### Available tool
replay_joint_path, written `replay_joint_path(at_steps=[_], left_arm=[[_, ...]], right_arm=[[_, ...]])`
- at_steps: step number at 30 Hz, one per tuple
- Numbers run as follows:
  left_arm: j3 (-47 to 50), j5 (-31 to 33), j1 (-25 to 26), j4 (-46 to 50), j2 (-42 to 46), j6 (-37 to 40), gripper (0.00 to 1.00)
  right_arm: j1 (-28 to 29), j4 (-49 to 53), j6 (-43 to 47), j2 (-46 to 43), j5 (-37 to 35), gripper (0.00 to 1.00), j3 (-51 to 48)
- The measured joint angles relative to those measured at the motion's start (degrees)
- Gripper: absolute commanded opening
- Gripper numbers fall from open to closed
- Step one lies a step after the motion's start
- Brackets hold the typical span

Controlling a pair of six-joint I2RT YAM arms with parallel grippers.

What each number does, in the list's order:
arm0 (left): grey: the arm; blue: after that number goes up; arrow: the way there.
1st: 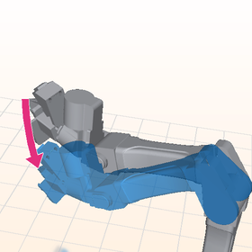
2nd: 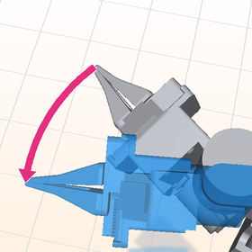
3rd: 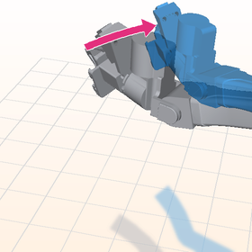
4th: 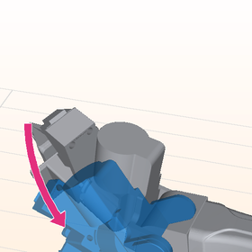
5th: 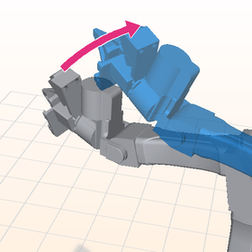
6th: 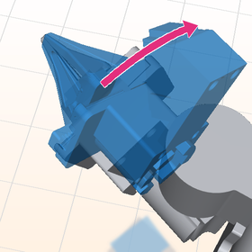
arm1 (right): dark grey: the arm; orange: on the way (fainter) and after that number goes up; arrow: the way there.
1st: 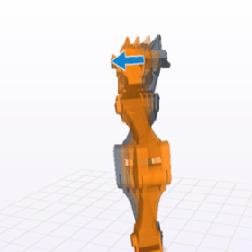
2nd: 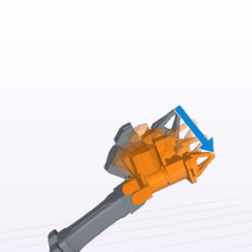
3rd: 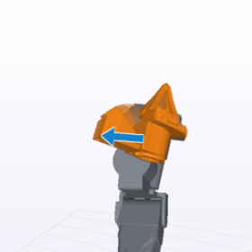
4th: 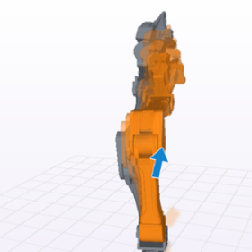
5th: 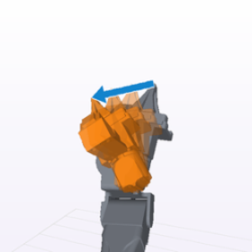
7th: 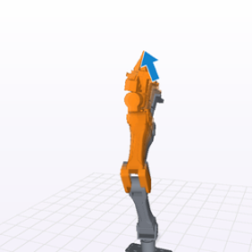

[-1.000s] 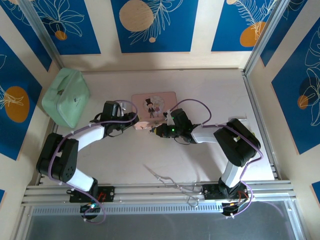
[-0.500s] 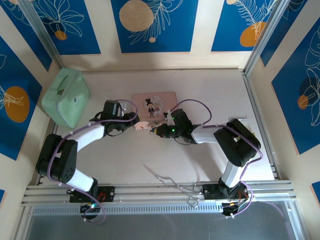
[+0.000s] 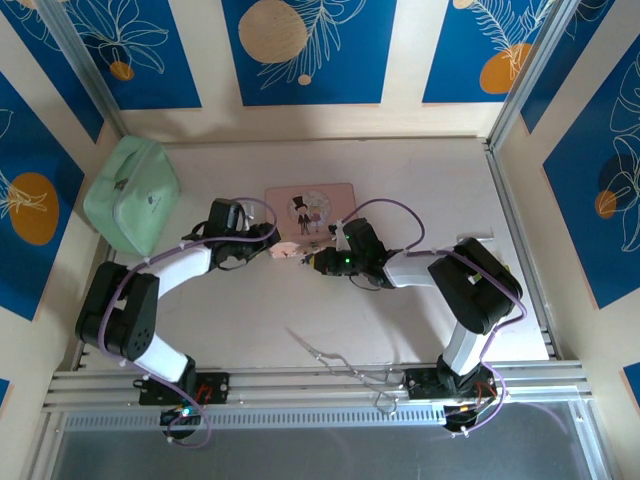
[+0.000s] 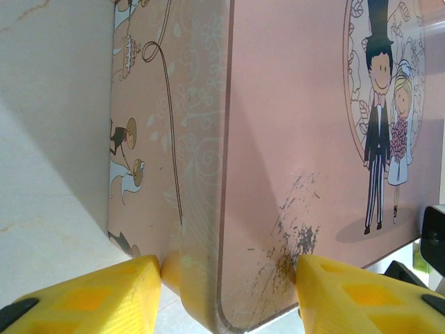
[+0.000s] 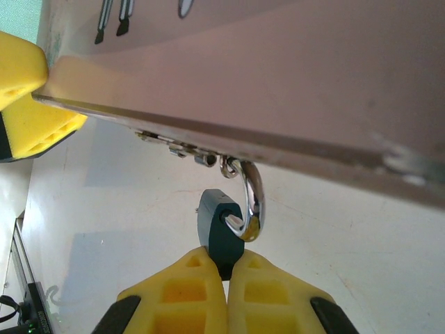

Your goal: Unlock the padlock with the key

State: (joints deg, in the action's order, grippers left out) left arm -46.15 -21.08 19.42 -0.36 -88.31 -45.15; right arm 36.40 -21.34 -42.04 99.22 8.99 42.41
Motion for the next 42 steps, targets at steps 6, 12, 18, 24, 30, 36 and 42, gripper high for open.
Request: replay_joint_path(at_steps=[6,12,18,24,30,36,42], left_arm=[[-0.37,0.02,0.0,0.63,-0.07,0.22,0.53],[-1.03,0.0,0.0,1.57,-0.37,0.63,0.52],[-2.56,0.02,0.0,2.89,-1.2,1.81,0.52],[-3.19,0.02,0.0,3.58,-1.55,2.19,0.52],[-3.3,0.07,0.0,3.89,-1.55,3.17,0.52],[-3.3,0.07,0.0,3.87,-1.55,3.26,0.52],[-3.3,0.07,-0.02,3.89,-1.55,3.54,0.51]], right_arm=[[0.0,-0.44,0.0,0.0,-0.02,0.0,-0.17],[0.0,-0.46,0.0,0.0,0.0,0.0,-0.17],[-0.22,-0.57,-0.2,0.0,-0.26,0.0,-0.22],[-0.31,-1.81,-0.24,-0.02,-0.44,0.0,-0.87],[-0.33,-3.37,-0.7,-0.02,-0.44,0.0,-1.64],[-0.33,-6.14,-1.97,-0.02,-0.42,0.0,-2.82],[-0.68,-10.75,-3.85,-0.11,-0.68,0.0,-5.11]])
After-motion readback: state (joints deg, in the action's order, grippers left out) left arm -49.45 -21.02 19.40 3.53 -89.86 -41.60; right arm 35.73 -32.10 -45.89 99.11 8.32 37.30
